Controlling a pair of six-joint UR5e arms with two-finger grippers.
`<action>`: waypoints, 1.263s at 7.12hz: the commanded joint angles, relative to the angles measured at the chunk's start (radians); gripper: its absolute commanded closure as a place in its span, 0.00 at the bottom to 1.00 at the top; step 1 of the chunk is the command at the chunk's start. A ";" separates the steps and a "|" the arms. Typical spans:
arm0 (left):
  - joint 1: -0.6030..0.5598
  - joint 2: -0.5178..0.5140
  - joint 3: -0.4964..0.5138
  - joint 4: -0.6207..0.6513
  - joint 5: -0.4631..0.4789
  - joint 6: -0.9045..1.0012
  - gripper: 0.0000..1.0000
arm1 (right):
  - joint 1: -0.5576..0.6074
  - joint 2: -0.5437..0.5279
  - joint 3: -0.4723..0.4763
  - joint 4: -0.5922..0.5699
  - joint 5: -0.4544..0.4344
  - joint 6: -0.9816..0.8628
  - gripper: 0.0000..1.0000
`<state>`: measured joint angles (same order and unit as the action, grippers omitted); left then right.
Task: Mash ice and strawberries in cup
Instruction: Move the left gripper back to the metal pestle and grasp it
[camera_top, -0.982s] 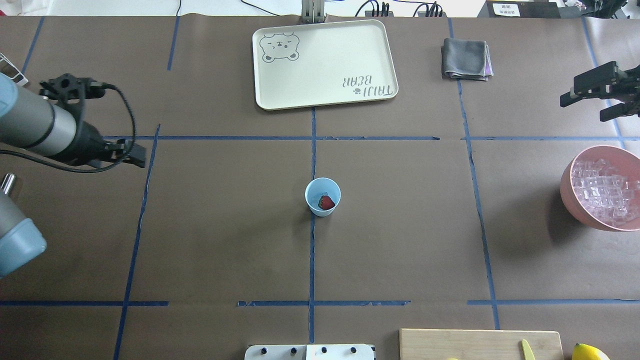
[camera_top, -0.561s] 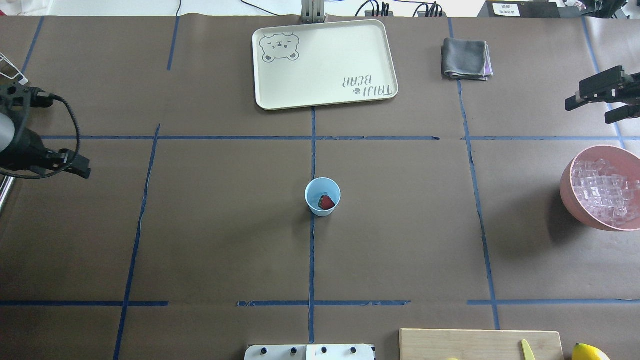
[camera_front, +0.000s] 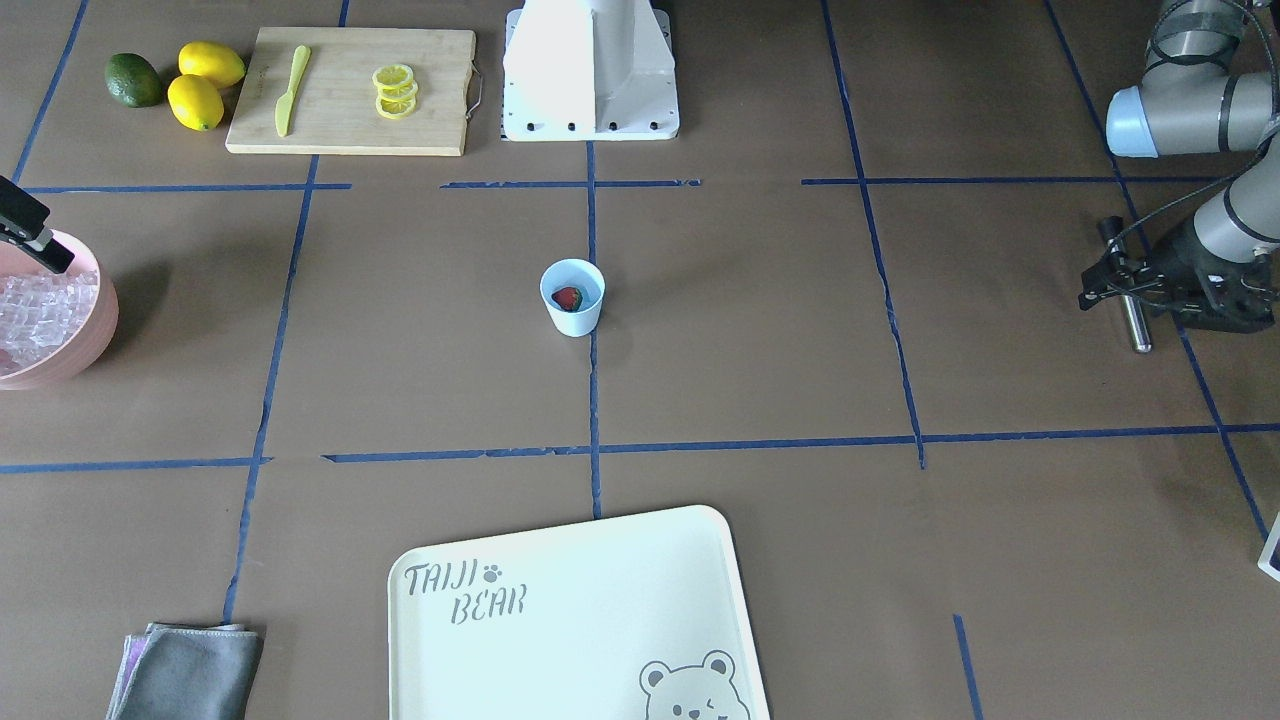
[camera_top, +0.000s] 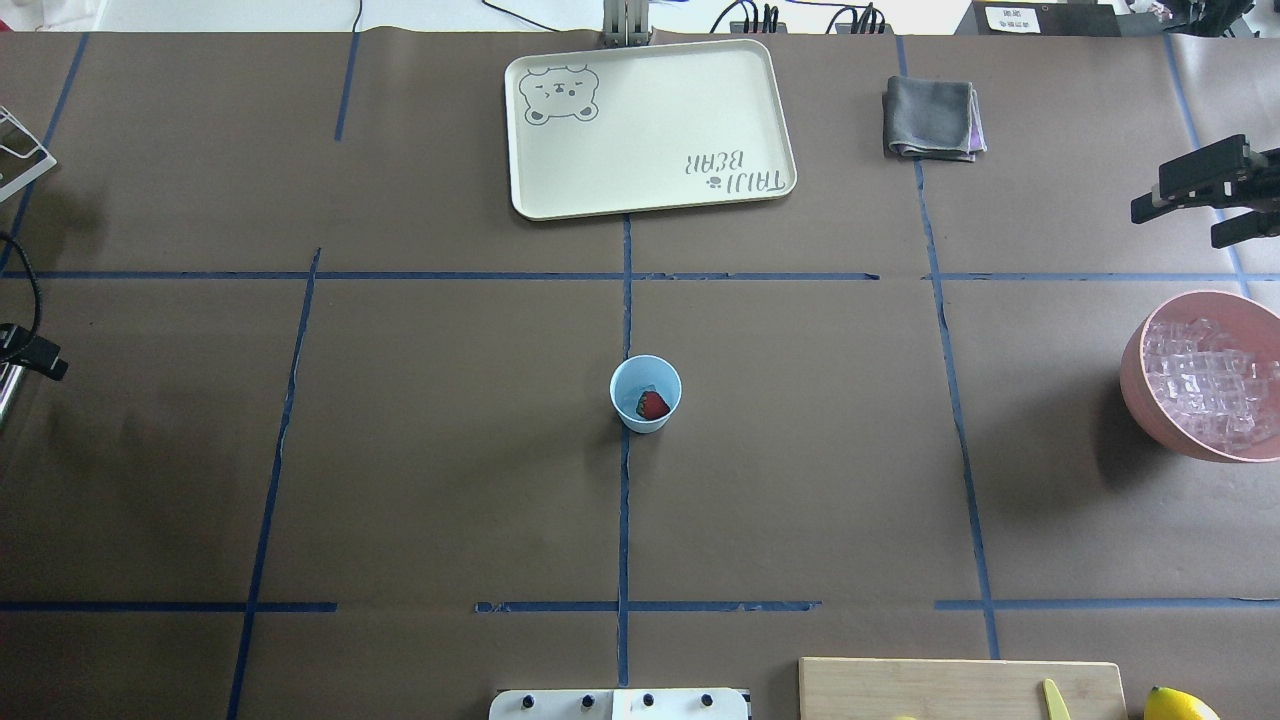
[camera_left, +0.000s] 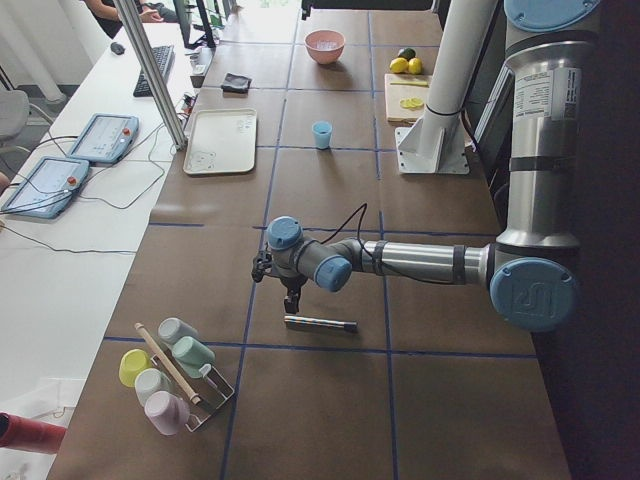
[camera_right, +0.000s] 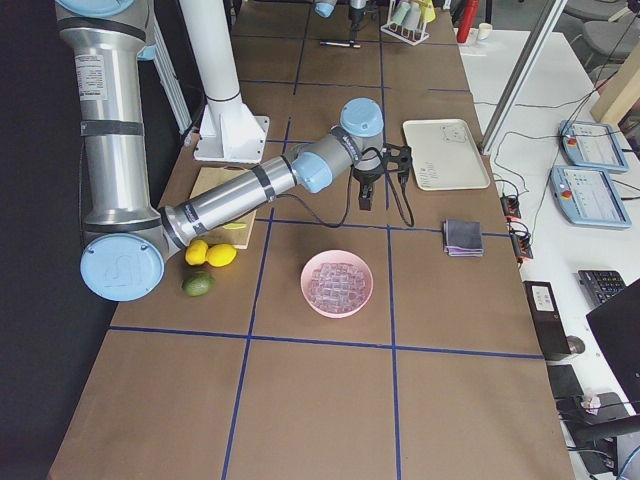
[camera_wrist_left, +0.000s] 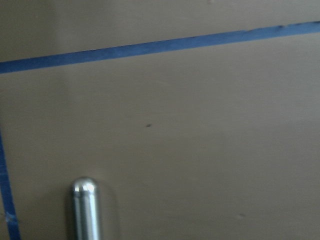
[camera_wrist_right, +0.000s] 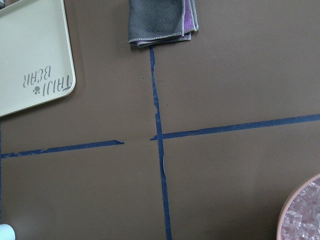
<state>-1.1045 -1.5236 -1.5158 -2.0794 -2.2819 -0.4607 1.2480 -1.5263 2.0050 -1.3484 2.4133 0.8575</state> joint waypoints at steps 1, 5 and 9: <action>-0.005 0.017 0.061 -0.074 -0.002 0.016 0.03 | -0.001 -0.003 0.001 0.000 0.000 0.000 0.00; -0.002 0.014 0.104 -0.073 -0.021 0.004 0.12 | -0.001 -0.003 0.001 0.000 0.000 0.000 0.00; -0.003 0.002 0.115 -0.065 -0.094 0.004 1.00 | -0.004 -0.003 0.000 0.000 0.000 0.000 0.00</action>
<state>-1.1053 -1.5156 -1.4011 -2.1486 -2.3255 -0.4575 1.2451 -1.5294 2.0056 -1.3484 2.4129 0.8575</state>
